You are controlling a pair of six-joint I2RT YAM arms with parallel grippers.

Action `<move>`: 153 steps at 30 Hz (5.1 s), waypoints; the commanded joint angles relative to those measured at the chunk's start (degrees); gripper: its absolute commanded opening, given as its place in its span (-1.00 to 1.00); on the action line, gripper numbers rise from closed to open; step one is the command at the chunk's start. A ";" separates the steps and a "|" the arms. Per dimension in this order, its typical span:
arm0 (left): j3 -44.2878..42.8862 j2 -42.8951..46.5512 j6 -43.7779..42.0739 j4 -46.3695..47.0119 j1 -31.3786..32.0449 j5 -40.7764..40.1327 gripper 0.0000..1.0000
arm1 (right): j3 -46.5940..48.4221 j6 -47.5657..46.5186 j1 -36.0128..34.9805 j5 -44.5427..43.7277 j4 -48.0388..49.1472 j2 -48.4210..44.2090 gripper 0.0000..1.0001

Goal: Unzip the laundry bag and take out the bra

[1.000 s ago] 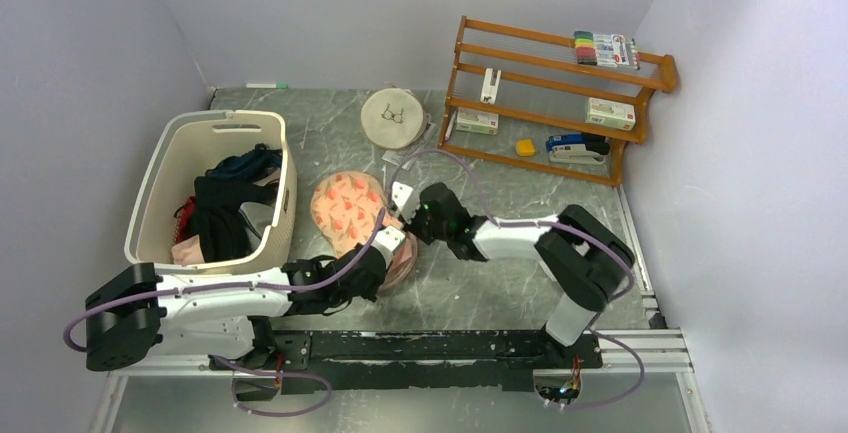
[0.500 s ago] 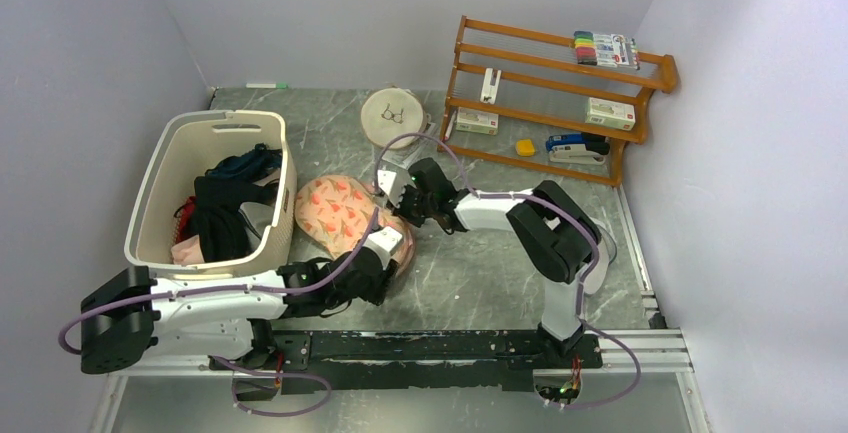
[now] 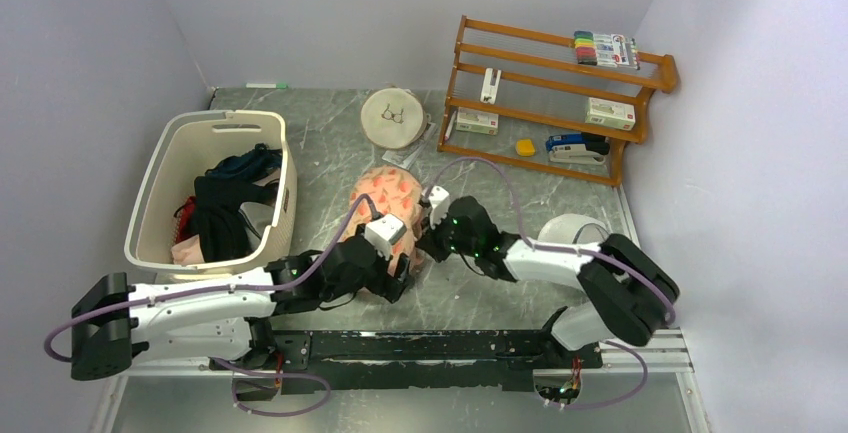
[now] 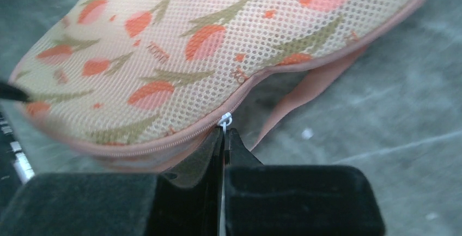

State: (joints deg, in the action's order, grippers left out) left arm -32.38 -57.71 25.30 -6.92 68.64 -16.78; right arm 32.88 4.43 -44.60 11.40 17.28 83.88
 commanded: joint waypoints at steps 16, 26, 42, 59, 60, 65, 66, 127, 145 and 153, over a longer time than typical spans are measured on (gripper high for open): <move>-7.30 -16.05 -3.25 -6.26 4.34 -15.13 0.66 | -15.86 20.60 -5.85 3.12 25.98 -6.66 -1.00; -10.96 -24.65 -2.67 -8.53 6.50 -26.14 0.52 | -16.12 21.67 -5.85 5.04 27.12 -5.74 -1.00; -5.68 -19.49 -2.23 -4.28 6.50 -24.82 -0.40 | -11.75 17.17 -5.85 3.03 16.04 -5.86 -1.00; 1.49 -9.20 -0.01 -1.63 6.50 -20.14 -0.86 | -0.66 -2.14 -4.04 -21.11 -3.27 -2.71 -1.00; 1.86 -8.51 0.02 -1.48 6.50 -19.68 -0.86 | 0.17 -3.83 -3.35 -22.10 -3.47 -1.67 -1.00; 2.91 -7.16 -0.14 -0.53 6.49 -18.03 -0.86 | 6.99 -9.70 1.90 -23.73 -5.90 4.97 -1.00; 2.78 -7.21 -0.23 -0.43 6.50 -17.74 -0.86 | 8.32 -10.95 2.88 -24.05 -6.35 6.18 -1.00; -26.33 -40.86 -3.16 -2.86 7.03 -22.99 0.23 | -22.74 23.92 9.27 7.57 3.96 -31.96 -1.00; -15.69 -28.67 -9.72 2.41 10.36 -19.57 -0.80 | -17.56 16.88 9.20 0.54 1.48 -23.72 -1.00; -6.99 -19.88 -12.71 8.56 10.61 -15.61 -0.86 | -10.75 11.08 9.42 -3.48 5.52 -11.36 -1.00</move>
State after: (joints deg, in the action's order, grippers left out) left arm -42.85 -81.49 14.66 -2.55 78.83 -34.39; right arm 18.28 20.38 -35.48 13.34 20.05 67.29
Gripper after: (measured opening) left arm 0.169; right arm 0.006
